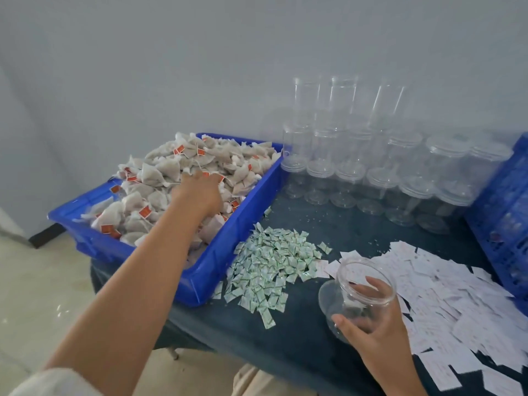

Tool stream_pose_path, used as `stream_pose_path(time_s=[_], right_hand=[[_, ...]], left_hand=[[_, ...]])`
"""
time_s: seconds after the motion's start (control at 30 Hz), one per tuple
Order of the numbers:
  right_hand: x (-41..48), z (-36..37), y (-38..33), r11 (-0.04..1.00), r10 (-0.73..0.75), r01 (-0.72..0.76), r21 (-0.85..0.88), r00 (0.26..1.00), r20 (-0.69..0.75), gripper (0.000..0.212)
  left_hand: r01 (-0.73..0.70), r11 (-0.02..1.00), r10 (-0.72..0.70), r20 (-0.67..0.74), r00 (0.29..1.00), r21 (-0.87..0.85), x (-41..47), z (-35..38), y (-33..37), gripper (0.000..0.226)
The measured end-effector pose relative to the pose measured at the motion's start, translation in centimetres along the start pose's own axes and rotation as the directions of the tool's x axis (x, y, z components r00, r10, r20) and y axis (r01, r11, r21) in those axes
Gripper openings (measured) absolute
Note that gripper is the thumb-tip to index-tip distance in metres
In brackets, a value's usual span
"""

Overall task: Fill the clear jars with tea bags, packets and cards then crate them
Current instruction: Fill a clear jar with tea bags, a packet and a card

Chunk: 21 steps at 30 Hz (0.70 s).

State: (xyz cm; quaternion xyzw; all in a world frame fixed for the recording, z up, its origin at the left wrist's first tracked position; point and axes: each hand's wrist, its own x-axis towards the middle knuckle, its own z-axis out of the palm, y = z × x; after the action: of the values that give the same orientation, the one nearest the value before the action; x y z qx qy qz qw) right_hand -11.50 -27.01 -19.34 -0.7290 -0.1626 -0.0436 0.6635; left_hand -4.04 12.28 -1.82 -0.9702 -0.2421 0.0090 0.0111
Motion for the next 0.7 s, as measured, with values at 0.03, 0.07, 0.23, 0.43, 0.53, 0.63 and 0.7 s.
stream_pose_path(time_s=[0.03,0.07,0.23,0.43,0.53,0.63,0.7], right_hand=[[0.0,0.0,0.1,1.0,0.014,-0.014,0.002,1.0,0.009,0.092],[0.0,0.0,0.2,0.999,0.032,-0.032,0.003,0.999,0.018,0.092],[0.1,-0.1,0.4,0.997,0.072,-0.072,-0.034,0.997,0.022,0.093],[0.3,-0.1,-0.1,0.996,0.081,-0.081,-0.024,0.996,0.029,0.092],[0.2,0.0,-0.3,0.996,0.089,-0.088,-0.021,0.996,0.03,0.09],[0.2,0.0,-0.5,0.996,0.092,-0.092,-0.01,0.995,0.028,0.092],[0.2,0.0,-0.6,0.995,0.095,-0.095,0.005,0.995,0.024,0.092]], left_hand=[[0.054,0.998,-0.055,0.041,0.998,0.031,0.8,0.4,-0.5,0.079],[0.086,0.995,-0.088,0.053,0.995,0.042,1.3,1.1,-0.9,0.079],[0.101,0.994,-0.106,-0.105,0.989,-0.048,2.9,4.5,-2.8,0.035],[0.168,0.978,-0.169,0.0,0.986,0.125,3.6,5.4,-2.3,0.072],[0.21,0.966,-0.213,0.002,0.977,0.152,3.9,5.4,-2.0,0.061],[0.157,0.982,-0.155,-0.025,0.988,0.101,4.1,5.9,-2.2,0.049],[0.08,0.996,-0.082,-0.067,0.994,-0.028,4.2,6.4,-2.6,0.039]])
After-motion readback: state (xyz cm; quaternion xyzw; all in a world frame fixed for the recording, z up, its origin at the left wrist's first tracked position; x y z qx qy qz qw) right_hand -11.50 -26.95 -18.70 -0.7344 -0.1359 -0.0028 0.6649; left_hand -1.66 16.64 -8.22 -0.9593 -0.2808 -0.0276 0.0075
